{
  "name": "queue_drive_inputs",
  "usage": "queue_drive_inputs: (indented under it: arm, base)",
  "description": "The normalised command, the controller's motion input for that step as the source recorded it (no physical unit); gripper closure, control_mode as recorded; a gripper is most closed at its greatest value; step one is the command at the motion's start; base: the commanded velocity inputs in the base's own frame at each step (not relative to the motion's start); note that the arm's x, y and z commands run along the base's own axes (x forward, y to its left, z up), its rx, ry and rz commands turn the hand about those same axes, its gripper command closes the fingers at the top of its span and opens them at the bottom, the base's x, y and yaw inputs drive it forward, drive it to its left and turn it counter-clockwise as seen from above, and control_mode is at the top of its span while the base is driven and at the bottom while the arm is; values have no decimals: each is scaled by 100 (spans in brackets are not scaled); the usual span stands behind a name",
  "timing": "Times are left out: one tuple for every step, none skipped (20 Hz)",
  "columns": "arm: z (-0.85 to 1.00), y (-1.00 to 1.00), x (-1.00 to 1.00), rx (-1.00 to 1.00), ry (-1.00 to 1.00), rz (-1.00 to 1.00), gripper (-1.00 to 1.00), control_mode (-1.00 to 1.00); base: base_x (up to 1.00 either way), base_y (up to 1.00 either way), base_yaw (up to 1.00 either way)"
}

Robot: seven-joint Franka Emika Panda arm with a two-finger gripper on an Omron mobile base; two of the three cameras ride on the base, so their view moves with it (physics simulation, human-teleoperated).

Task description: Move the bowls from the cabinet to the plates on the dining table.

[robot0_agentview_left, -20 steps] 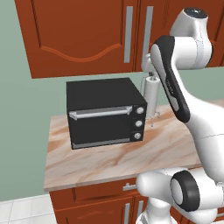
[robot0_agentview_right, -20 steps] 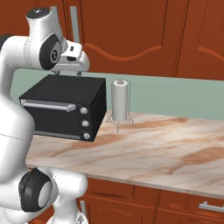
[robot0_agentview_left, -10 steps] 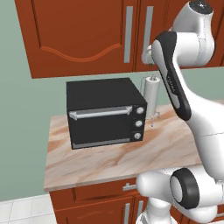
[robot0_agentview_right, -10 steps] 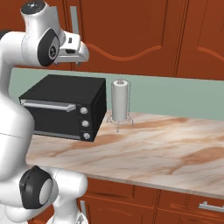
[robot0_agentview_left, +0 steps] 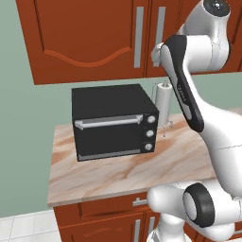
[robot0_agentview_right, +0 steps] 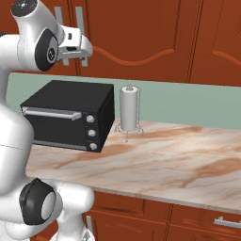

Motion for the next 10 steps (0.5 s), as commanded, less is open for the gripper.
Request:
queue_drive_inputs:
  arm:
    - [5,11,21,0,-13,0,-100,-100]
    - [2,6,23,0,-12,0,-100,-100]
    - [0,0,20,0,-12,0,-100,-100]
    - [0,1,18,0,-13,0,-100,-100]
    - [0,0,21,1,-11,0,-100,-100]
    - [0,0,21,0,-9,0,-100,-100]
    - [0,0,24,1,-9,0,-100,-100]
    - [0,0,24,0,-9,0,-100,-100]
    - [0,0,30,0,-5,0,-100,-100]
    - [0,0,31,0,-4,-1,-100,-100]
  base:
    - [0,0,0]
    - [0,0,0]
    - [0,0,0]
    - [0,0,0]
    - [0,0,0]
    - [0,0,0]
    - [0,0,0]
    - [0,0,0]
    - [0,0,0]
    - [0,0,0]
